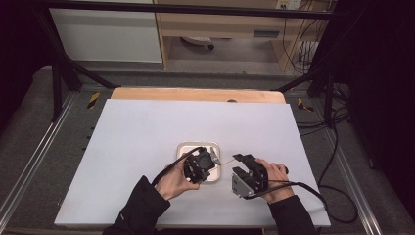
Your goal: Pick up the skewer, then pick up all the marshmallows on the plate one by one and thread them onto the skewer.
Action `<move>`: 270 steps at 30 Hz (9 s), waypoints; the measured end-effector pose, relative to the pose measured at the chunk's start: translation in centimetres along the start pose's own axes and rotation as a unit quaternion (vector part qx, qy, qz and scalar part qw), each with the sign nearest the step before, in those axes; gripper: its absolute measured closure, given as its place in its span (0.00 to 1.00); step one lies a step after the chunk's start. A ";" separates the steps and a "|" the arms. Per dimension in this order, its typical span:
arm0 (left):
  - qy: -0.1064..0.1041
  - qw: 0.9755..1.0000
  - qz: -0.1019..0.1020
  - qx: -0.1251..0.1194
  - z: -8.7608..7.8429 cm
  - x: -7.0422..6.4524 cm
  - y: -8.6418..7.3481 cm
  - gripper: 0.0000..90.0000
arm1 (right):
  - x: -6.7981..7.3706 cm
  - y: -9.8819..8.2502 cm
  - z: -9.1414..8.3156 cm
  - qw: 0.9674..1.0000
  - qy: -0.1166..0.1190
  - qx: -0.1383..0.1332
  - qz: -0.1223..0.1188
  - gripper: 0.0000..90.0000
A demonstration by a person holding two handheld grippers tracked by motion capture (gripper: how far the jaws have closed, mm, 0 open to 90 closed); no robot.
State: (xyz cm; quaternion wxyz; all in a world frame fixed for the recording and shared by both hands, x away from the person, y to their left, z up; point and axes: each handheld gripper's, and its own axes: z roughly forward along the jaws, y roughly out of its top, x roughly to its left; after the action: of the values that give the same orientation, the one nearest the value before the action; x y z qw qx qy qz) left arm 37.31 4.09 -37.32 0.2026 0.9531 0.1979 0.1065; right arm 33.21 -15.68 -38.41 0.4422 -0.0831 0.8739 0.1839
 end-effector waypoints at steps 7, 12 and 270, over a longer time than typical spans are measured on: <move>0.013 0.999 -0.040 -0.029 -1.5 1.7 -3.2 0.99 | -0.9 -2.2 -0.2 0.977 0.026 -0.014 0.209 0.26; 0.022 0.993 -0.084 -0.078 -3.0 2.8 -6.4 0.99 | -0.5 -3.1 1.0 0.947 0.065 0.007 0.314 0.12; 0.085 0.937 -0.188 -0.281 -4.4 2.1 -17.0 0.99 | -1.9 5.3 16.4 0.842 0.227 -0.020 0.490 0.71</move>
State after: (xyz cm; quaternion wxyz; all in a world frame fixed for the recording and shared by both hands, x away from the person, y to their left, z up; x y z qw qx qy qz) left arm 32.29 20.73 -40.38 0.4606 0.7903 0.3517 0.1988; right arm 44.90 -4.38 -44.48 0.0824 0.3077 0.8728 0.3699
